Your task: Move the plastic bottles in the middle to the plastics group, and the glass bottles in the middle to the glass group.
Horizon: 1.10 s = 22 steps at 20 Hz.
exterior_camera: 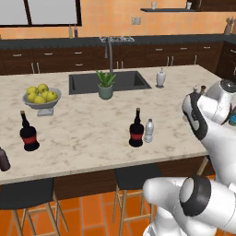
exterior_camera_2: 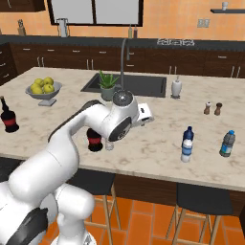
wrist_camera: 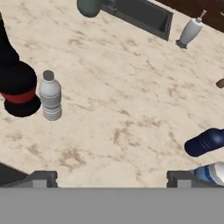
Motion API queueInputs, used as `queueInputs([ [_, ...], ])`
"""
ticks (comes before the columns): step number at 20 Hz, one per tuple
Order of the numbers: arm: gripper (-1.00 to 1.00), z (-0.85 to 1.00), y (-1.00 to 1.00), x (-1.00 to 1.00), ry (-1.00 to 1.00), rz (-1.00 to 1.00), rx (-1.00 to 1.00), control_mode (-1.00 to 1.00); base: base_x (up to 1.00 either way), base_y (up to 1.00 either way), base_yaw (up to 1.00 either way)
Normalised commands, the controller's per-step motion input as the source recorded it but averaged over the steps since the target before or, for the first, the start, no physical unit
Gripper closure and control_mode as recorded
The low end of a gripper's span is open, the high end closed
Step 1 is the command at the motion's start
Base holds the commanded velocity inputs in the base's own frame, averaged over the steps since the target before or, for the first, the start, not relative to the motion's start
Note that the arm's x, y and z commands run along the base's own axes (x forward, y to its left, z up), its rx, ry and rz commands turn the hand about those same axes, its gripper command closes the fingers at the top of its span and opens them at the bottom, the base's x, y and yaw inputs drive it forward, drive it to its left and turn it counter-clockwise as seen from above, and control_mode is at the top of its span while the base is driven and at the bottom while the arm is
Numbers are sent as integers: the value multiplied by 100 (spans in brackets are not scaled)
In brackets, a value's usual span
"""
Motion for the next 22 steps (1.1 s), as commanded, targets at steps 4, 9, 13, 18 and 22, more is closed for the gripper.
queueInputs([
  [4, -100, 30, 76, -40, 14, -1, 0, -100, 0, 0, 0],
  [9, -100, 0, 92, -21, 0, -4, 1, -100, 0, 0, 0],
  [13, -100, 0, 100, -22, 0, -12, 7, -100, 0, 0, 0],
  [18, -100, 0, 100, -12, 0, -8, 10, -100, 0, 0, 0],
  [22, -100, -3, 60, 3, -7, -5, 9, -100, 0, 0, 0],
])
